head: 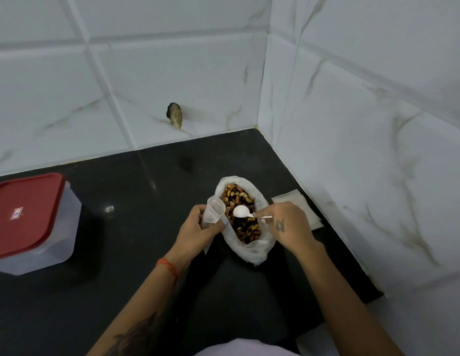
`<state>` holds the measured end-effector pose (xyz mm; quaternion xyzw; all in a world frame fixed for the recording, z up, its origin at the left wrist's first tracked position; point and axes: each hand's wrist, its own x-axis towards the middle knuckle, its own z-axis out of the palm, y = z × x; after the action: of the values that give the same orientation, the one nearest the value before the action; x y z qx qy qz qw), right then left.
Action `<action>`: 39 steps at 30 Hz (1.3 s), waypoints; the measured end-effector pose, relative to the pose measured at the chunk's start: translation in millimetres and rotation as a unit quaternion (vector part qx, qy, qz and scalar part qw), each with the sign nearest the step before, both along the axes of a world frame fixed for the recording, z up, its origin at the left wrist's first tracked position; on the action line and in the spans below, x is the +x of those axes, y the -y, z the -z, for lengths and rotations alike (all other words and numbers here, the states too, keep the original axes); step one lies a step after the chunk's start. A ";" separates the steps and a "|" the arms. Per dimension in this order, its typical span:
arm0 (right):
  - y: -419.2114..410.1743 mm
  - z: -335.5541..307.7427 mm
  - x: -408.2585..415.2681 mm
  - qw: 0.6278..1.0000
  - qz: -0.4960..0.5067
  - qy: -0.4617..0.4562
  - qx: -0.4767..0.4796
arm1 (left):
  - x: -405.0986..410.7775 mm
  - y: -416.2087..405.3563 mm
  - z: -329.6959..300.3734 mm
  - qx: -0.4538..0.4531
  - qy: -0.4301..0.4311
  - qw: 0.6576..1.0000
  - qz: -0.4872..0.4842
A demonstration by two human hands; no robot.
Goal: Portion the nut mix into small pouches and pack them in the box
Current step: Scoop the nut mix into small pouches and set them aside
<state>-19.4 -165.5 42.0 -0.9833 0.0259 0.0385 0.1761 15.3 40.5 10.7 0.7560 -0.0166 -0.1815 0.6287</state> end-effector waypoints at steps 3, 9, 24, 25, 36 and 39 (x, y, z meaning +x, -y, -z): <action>6.1 4.2 -1.9 0.996 0.040 0.078 0.031 | -2.4 0.4 0.5 -0.011 -0.015 1.000 -0.013; -11.4 9.5 1.2 0.998 0.047 0.043 0.011 | -6.9 3.0 -1.1 -0.011 -0.037 0.999 -0.018; -10.0 3.8 15.3 0.996 0.054 -0.028 0.066 | -11.6 -3.7 9.5 0.097 0.046 0.994 0.028; -4.8 1.7 17.0 0.991 0.066 -0.053 0.101 | -11.2 -3.2 9.2 0.103 0.051 0.993 0.029; -2.1 0.2 17.0 0.958 0.130 -0.108 0.233 | -12.6 -0.1 3.1 0.123 0.064 0.989 0.053; 8.6 0.6 15.8 0.889 0.212 -0.155 0.375 | -12.4 -0.8 3.6 0.125 0.068 0.988 0.061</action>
<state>-3.6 -174.0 41.4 -0.7966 0.2446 0.1594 0.5293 2.9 41.3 7.0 0.8366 -0.0828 -0.1687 0.5145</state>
